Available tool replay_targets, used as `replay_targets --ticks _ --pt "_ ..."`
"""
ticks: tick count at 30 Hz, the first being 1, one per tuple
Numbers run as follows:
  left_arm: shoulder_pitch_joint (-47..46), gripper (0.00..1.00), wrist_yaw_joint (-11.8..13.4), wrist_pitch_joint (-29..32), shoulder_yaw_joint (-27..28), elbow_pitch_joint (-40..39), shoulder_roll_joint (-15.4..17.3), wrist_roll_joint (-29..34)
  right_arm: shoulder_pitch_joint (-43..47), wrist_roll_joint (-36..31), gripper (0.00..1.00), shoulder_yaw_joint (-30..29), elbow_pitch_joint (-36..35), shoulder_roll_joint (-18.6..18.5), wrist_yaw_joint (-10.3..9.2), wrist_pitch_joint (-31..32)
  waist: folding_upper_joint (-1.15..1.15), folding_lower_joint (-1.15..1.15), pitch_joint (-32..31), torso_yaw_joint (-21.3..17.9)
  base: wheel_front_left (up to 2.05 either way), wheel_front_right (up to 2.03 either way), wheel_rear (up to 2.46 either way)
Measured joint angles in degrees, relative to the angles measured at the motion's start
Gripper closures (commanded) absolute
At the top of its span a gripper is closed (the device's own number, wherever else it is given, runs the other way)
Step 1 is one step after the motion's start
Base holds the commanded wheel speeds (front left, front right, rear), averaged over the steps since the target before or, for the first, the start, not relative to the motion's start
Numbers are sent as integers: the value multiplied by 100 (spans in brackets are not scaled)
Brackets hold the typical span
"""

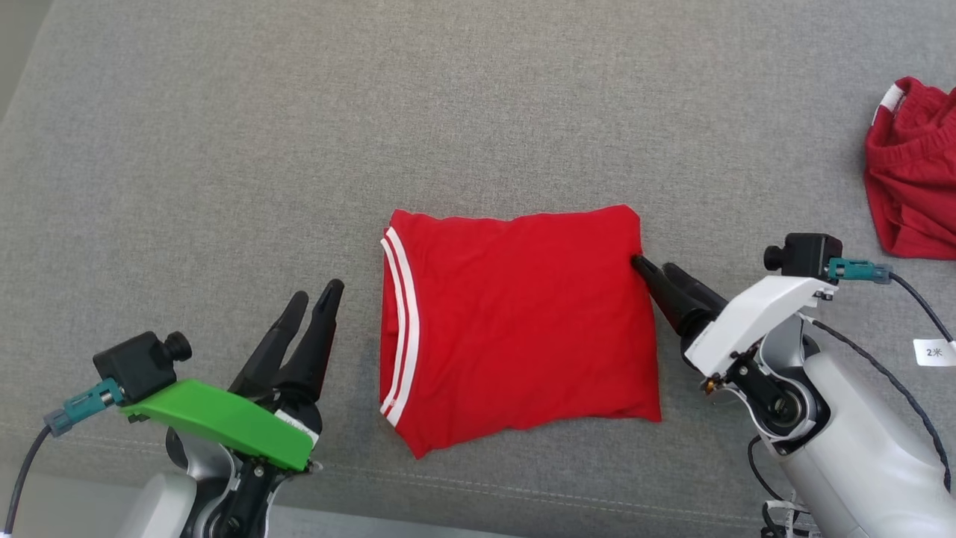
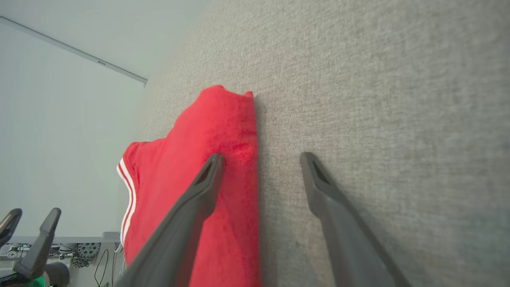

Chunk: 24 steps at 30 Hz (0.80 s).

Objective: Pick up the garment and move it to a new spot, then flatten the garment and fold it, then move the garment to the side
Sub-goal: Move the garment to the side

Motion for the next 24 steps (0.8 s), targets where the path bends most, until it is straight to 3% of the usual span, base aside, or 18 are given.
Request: replay_targets --ticks 12,20,21,22,24 --pt "-8 0 3 -2 4 154 -13 0 -94 203 0 299 193 57 256 479 0 0 -122 0 0 0 0" --pt "-8 0 5 8 -24 97 -15 -1 -82 333 0 334 213 132 264 654 0 0 -162 -14 0 0 0" --pt "-8 0 5 9 -42 78 -19 -1 -93 349 8 308 211 131 265 654 0 0 -142 -7 0 0 0" --pt "-8 0 5 30 -58 75 -26 -1 -101 353 43 283 208 129 265 655 0 0 -122 1 0 0 0" --pt "-8 0 5 34 -77 75 -33 -1 -138 403 75 214 204 135 264 704 0 0 -79 24 0 0 0"
